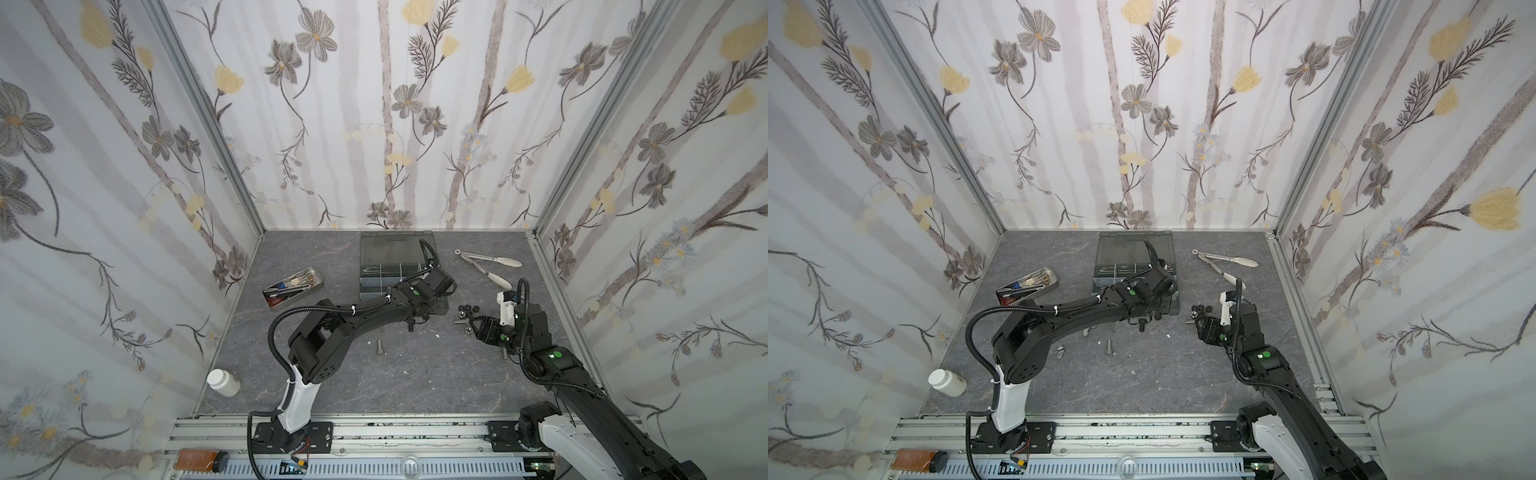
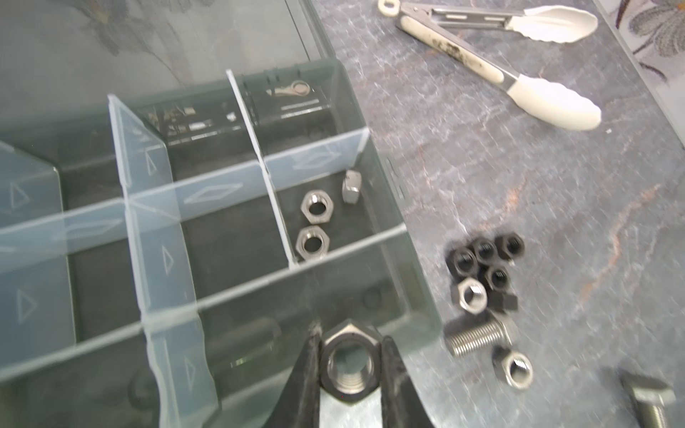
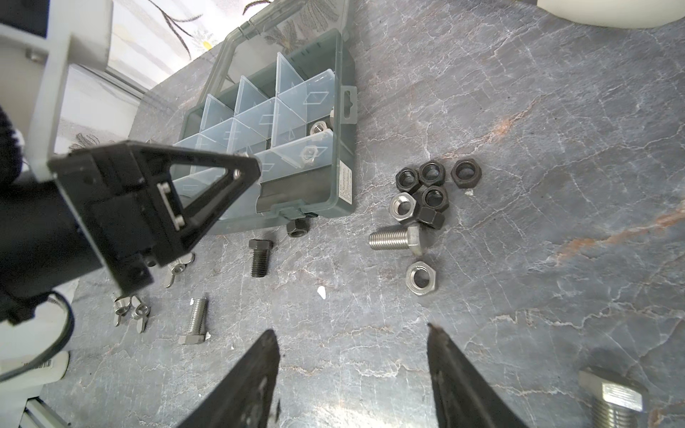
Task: Sort the screws and nuts into containers
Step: 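Lift the silver nut with the left gripper over a box compartment, then release the nut into the compartment while the right arm moves toward the nut pile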
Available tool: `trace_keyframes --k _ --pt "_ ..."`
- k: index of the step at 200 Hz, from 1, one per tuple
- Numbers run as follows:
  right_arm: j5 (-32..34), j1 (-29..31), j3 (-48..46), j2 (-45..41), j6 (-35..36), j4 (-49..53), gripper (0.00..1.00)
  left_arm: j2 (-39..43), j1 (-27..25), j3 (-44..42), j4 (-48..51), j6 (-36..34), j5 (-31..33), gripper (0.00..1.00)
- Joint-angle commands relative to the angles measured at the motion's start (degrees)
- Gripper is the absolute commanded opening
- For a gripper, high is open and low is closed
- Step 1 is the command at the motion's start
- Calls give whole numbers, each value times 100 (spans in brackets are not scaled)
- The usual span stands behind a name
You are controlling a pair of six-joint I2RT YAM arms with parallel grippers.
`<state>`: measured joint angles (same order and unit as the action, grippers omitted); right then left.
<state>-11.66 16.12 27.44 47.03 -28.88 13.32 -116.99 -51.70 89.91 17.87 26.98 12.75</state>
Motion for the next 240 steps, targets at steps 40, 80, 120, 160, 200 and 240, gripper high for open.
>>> trace_keyframes --k 40,80,120,160,200,240 --pt "-25 71 -11 4 -14 -159 65 -721 341 1026 281 -323 -180 20" --pt "-20 93 -105 35 -38 -226 65 -1249 457 1663 469 -393 -335 20" --pt "-13 132 -121 44 -82 -268 65 -1515 564 1966 458 -338 -403 22" --pt "48 170 -95 150 -82 -237 64 -1579 575 2185 530 -360 -405 41" --pt "394 242 152 370 -118 -46 62 -1160 578 2116 446 -378 -397 56" --pt "660 350 752 1052 -20 293 51 66 637 1062 -87 -300 -399 61"
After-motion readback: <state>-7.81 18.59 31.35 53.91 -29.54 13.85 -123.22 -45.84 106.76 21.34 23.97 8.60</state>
